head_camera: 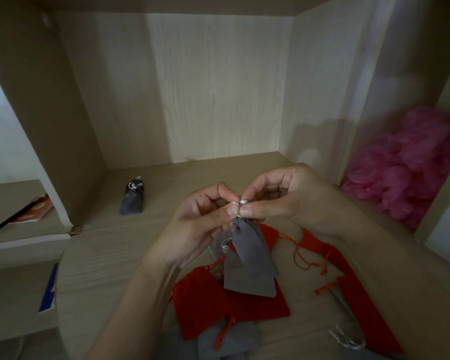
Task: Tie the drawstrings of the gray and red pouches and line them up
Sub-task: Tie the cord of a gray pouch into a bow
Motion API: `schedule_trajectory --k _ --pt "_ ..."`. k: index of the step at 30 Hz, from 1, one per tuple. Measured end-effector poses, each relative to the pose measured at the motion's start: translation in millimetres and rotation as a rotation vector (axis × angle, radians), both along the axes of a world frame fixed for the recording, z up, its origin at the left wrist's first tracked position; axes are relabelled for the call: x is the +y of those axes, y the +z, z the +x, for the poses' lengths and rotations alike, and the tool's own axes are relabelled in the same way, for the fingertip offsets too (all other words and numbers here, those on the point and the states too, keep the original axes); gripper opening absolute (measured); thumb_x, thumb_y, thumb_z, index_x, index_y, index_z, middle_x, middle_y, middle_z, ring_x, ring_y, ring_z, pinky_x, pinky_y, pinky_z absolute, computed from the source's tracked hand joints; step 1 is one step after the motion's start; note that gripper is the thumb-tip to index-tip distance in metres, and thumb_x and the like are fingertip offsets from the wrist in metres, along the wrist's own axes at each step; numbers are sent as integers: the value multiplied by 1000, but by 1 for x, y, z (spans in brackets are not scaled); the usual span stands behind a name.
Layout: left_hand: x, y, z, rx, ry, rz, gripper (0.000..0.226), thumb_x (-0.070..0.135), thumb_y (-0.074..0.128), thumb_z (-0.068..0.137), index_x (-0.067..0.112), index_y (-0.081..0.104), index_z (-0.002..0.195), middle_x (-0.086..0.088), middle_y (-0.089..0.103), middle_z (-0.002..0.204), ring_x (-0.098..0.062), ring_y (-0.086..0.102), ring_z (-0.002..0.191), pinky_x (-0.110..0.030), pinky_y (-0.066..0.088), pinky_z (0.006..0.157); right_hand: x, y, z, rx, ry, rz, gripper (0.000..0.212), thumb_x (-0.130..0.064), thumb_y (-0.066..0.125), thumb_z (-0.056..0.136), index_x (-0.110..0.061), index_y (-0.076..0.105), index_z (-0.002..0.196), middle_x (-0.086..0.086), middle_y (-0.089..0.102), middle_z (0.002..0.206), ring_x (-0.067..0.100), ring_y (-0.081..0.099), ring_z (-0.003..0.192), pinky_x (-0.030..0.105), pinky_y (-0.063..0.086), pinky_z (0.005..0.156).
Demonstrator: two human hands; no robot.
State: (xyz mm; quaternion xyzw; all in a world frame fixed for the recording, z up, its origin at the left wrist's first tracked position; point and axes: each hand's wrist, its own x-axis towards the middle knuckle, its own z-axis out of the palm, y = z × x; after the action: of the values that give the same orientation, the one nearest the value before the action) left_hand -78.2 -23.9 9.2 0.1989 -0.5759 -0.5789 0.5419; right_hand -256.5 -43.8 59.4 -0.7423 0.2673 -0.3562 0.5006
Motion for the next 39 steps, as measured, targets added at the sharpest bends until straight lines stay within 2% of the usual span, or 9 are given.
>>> schedule_trajectory --k 5,10,14,19,22,28,32,37,39 --pt "-3 -3 -2 19 49 40 24 31 86 60 18 71 74 -2 68 74 -7 63 67 -15 51 62 2 -1 1 80 -88 -131 17 0 79 69 -13 67 69 0 68 65 5 58 57 15 47 56" --pt "-5 -5 -6 29 173 13 30 32 89 51 16 72 69 -3 68 68 -8 63 59 -18 52 57 3 -7 8 65 -213 -273 25 -2 78 67 -21 63 64 1 69 65 5 60 56 19 48 54" --pt "-5 -4 -4 16 221 -38 28 34 87 55 17 72 71 -2 68 67 -7 62 58 -17 51 59 3 -9 8 24 -225 -309 25 -5 76 70 -26 64 64 -1 70 68 10 65 62 26 52 59" --pt "-4 -3 -3 -71 272 -98 32 39 85 58 15 71 73 -2 66 65 -10 62 61 -20 51 63 5 -8 9 55 -277 -351 24 -5 78 69 -23 64 64 -4 69 65 7 64 59 23 51 57" --pt "-3 -2 -5 -59 319 -99 36 41 87 53 14 72 72 -2 67 63 -9 63 59 -19 52 61 8 -7 11 49 -319 -381 20 -13 79 65 -24 62 62 -4 69 65 8 65 60 26 54 57" --pt "0 1 -5 -65 352 -145 34 42 86 51 19 75 73 1 70 65 -8 65 59 -18 52 58 14 -8 15 78 -370 -509 21 -16 81 63 -18 60 63 -6 67 60 5 63 60 12 44 50" --pt "0 2 -6 -69 332 -177 31 43 84 54 22 76 76 4 66 56 -6 61 54 -18 51 58 12 -7 14 53 -350 -491 24 -19 81 64 -27 59 63 -4 68 66 8 64 62 28 53 57" --pt "0 3 -3 -85 377 -183 33 46 84 52 21 75 72 2 65 55 -6 59 52 -18 51 57 11 -8 14 27 -315 -445 16 -23 75 63 -27 59 64 -2 69 69 10 65 64 35 54 60" --pt "-1 2 -3 -109 393 -192 27 41 83 57 20 74 73 2 64 56 -7 59 54 -18 50 58 10 -10 16 22 -328 -430 16 -24 73 62 -27 58 64 -1 68 69 10 65 64 35 54 60"
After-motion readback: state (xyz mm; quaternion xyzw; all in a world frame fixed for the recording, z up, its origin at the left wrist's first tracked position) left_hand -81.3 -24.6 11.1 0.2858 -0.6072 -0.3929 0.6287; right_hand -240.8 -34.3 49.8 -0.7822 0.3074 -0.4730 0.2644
